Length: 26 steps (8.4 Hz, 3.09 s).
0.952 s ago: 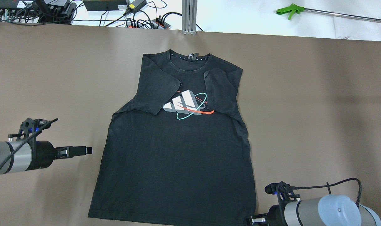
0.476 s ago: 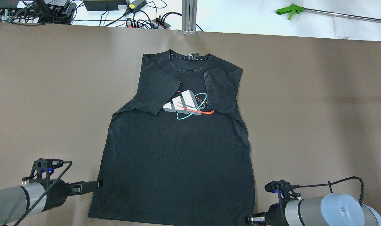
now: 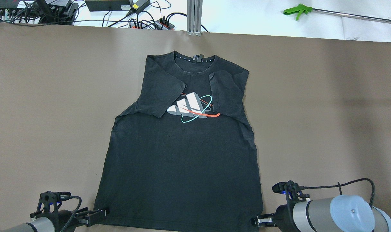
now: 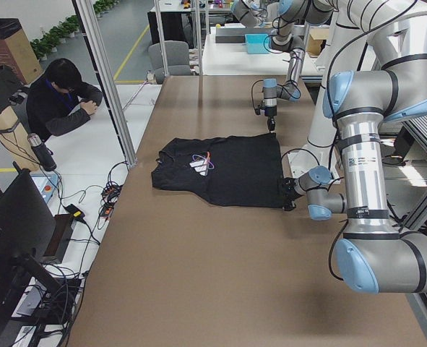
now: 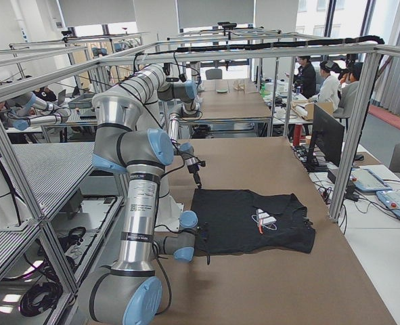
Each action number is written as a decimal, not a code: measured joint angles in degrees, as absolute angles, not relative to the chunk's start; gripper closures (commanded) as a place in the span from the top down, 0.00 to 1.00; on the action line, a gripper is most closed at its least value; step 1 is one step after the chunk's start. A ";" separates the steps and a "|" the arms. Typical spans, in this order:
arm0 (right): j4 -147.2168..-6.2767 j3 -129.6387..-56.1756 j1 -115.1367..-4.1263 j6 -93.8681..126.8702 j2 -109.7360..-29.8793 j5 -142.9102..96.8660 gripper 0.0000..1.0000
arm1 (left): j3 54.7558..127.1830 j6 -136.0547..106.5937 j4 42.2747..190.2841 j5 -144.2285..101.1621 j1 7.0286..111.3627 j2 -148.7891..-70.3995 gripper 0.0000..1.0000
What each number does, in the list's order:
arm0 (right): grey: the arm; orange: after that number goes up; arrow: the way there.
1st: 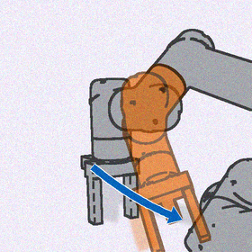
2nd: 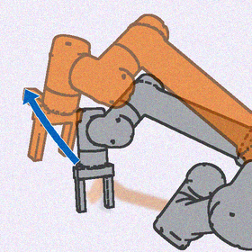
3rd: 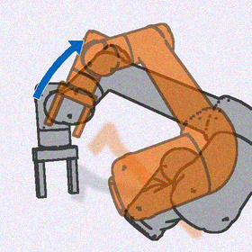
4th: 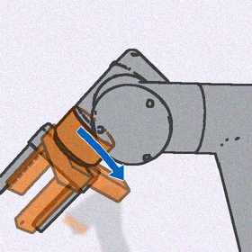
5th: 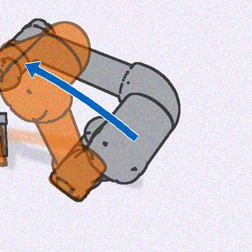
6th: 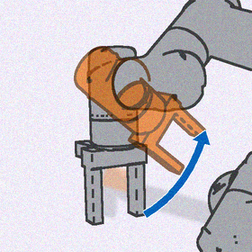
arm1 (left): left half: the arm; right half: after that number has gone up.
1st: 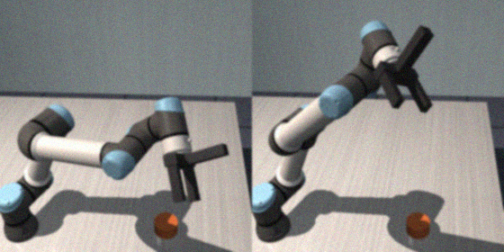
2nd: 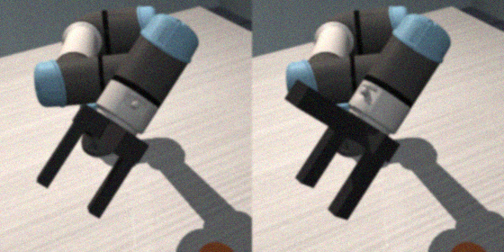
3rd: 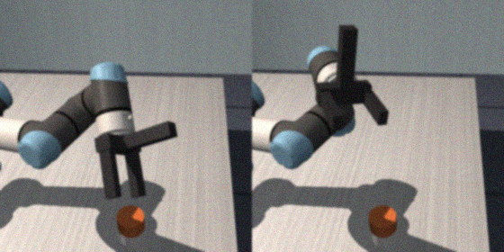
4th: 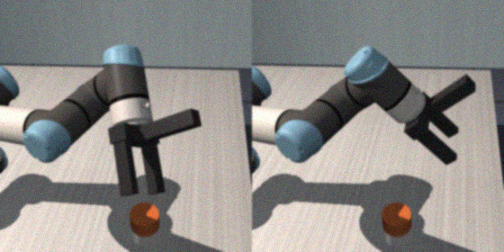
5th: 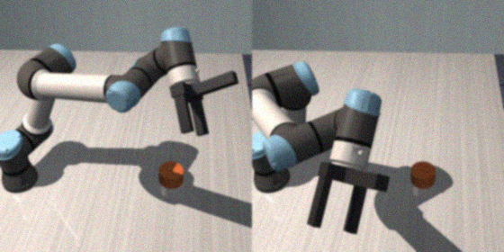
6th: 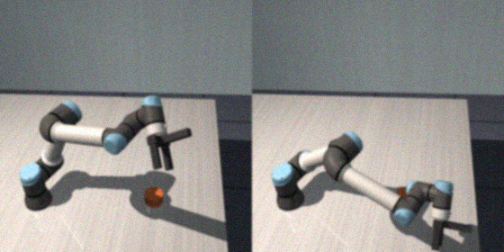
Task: Fold clothes
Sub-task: 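Grasp the hem corners nearest the robot with both grippers, then lift the hem with both grippers and fold it over toward the collar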
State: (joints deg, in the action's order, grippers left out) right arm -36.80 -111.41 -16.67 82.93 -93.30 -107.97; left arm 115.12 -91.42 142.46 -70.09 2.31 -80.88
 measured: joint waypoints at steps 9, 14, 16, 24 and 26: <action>-36.83 -111.43 -17.20 82.83 -92.85 -107.97 0.00 | 115.80 -91.76 139.08 -67.17 0.37 -81.15 0.00; -36.09 -118.69 -22.92 83.24 -94.75 -118.57 0.00 | 123.70 -90.87 141.08 -80.49 6.34 -81.15 0.00; -27.21 -120.86 -24.83 89.18 -96.84 -124.33 0.00 | 124.68 -88.46 149.06 -93.20 12.64 -80.65 0.00; 5.87 -114.03 -35.70 109.08 -97.82 -134.43 0.00 | 125.16 -90.36 166.47 -109.92 21.49 -79.38 0.00; 5.84 -109.96 -45.50 109.06 -95.61 -135.91 0.00 | 123.15 -94.88 161.99 -109.03 27.53 -86.69 0.00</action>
